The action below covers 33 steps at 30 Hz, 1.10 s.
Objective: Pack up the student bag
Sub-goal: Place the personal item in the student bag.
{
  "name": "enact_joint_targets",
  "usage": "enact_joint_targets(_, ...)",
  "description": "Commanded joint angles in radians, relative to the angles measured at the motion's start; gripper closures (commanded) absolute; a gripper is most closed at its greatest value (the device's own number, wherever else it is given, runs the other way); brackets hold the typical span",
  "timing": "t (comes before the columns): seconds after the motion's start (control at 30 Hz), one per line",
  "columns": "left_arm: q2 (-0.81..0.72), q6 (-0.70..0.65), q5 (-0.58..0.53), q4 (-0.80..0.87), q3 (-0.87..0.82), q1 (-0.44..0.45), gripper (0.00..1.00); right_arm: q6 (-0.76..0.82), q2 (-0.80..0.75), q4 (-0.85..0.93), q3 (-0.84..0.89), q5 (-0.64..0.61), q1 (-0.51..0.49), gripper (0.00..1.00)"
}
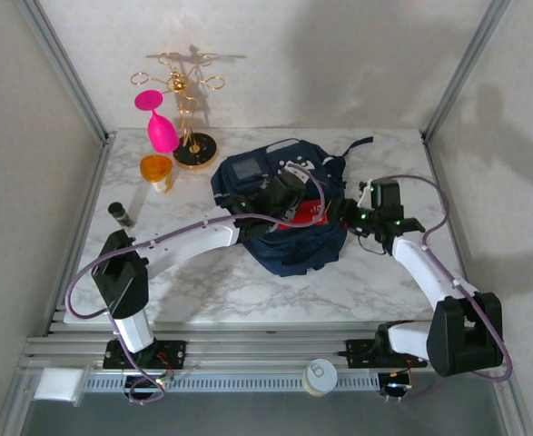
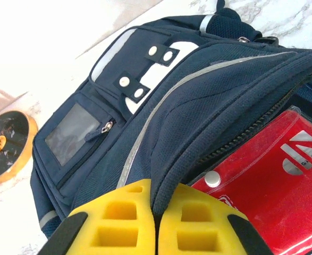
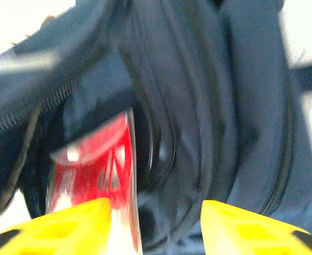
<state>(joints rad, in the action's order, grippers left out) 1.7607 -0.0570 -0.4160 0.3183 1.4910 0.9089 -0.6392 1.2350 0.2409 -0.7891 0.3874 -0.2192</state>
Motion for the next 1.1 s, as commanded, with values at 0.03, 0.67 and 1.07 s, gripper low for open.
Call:
enact_joint_targets(0.03,-0.048,0.095,-0.013,-0.037,0.067,0.018,1.00,-0.109,-0.031,-0.063,0.019,0.006,-0.078,0.73)
enact_joint_targets(0.67,0.020,0.215,0.072,0.004,0.152,0.046,1.00,-0.148,0.100,-0.242,-0.058,-0.248,-0.163,0.87)
enact_joint_targets(1.07,0.056,0.353,0.051,0.039,0.203,0.044,1.00,-0.022,0.046,-0.164,-0.022,-0.312,-0.134,0.65)
